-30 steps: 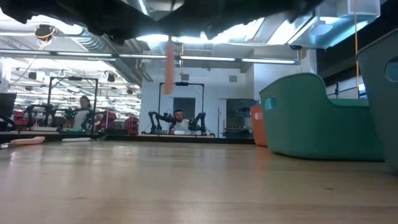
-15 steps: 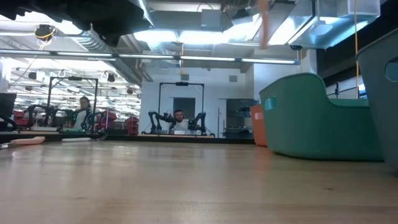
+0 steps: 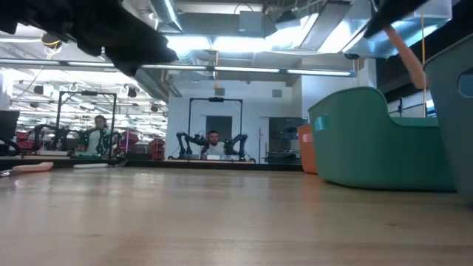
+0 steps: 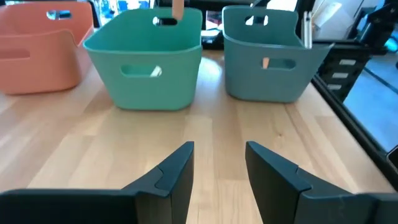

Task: Sort silverware by color (type)
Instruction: Put the orange fork into the dark blue bin

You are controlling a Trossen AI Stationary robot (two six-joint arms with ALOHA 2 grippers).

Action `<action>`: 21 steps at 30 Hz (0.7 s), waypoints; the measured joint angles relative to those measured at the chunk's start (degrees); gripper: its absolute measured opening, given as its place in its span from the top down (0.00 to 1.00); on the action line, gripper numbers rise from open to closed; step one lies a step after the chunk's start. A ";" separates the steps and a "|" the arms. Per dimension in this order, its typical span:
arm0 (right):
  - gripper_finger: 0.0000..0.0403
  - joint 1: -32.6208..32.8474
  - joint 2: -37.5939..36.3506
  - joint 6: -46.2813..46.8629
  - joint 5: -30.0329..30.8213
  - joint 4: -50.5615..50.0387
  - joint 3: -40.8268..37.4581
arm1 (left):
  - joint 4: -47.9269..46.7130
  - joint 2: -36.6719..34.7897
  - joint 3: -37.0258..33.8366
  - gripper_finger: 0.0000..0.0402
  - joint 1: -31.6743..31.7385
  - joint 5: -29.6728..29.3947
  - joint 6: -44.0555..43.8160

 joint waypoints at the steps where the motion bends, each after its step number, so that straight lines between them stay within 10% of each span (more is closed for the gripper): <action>1: 0.96 0.00 0.02 1.44 -0.41 -1.72 0.00 | -0.04 0.28 0.00 0.65 0.02 -0.01 0.00; 21: 0.96 -0.04 2.70 7.27 -0.48 -8.56 -0.02 | 0.31 1.06 0.00 0.65 0.06 -0.07 0.02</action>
